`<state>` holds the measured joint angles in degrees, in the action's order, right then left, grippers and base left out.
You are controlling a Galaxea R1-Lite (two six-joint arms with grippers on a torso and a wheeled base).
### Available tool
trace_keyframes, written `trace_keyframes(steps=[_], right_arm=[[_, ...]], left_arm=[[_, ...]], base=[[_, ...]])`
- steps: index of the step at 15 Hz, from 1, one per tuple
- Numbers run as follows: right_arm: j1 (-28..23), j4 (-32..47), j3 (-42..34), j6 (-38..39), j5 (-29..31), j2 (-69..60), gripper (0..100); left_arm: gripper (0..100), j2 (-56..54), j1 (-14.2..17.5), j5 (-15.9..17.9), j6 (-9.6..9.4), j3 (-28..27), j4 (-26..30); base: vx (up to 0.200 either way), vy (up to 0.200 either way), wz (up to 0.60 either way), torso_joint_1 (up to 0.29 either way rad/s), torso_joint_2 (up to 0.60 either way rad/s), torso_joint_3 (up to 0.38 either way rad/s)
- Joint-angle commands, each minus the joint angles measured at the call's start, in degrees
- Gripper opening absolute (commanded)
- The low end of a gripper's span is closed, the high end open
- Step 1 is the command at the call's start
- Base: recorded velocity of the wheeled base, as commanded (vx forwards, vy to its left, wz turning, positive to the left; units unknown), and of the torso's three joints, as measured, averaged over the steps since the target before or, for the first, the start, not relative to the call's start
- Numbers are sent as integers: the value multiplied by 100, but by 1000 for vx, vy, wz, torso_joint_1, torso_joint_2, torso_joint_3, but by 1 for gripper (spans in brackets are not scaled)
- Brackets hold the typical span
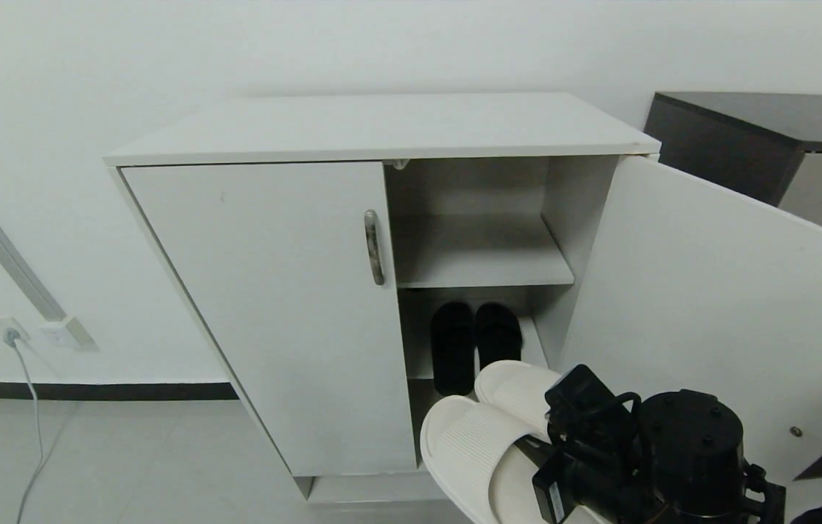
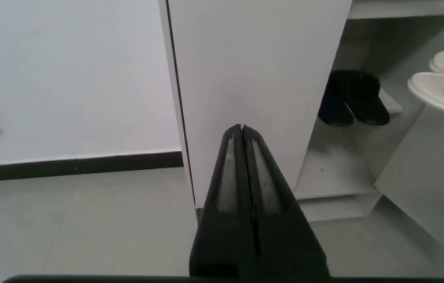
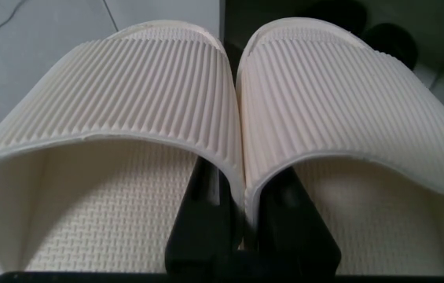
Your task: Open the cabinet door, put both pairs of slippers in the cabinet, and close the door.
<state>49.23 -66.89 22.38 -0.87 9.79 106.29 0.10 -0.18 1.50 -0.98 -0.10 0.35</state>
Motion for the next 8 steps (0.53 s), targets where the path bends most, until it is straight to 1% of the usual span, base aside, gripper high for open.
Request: trace_keyframes(steps=[1,5,6,8], right_arm=[[17,1,-6,-1,-3,15,0],[17,-26,-15,7,-21,76,0],[17,-52,-23,7,-21,67,0],[17,-96,-67,7,-21,76,0]], left_arm=[[0,-1,-8,-1,1,1,0],[0,-1,-8,-1,1,1,0],[0,-1,1,-1,1,1,0],[0,-1,1,8,1,1,0]], base=[[0,0,0,-76,442,373],[0,0,0,-30,438,408],[0,0,0,-2,325,320],[0,0,0,-2,144,134]])
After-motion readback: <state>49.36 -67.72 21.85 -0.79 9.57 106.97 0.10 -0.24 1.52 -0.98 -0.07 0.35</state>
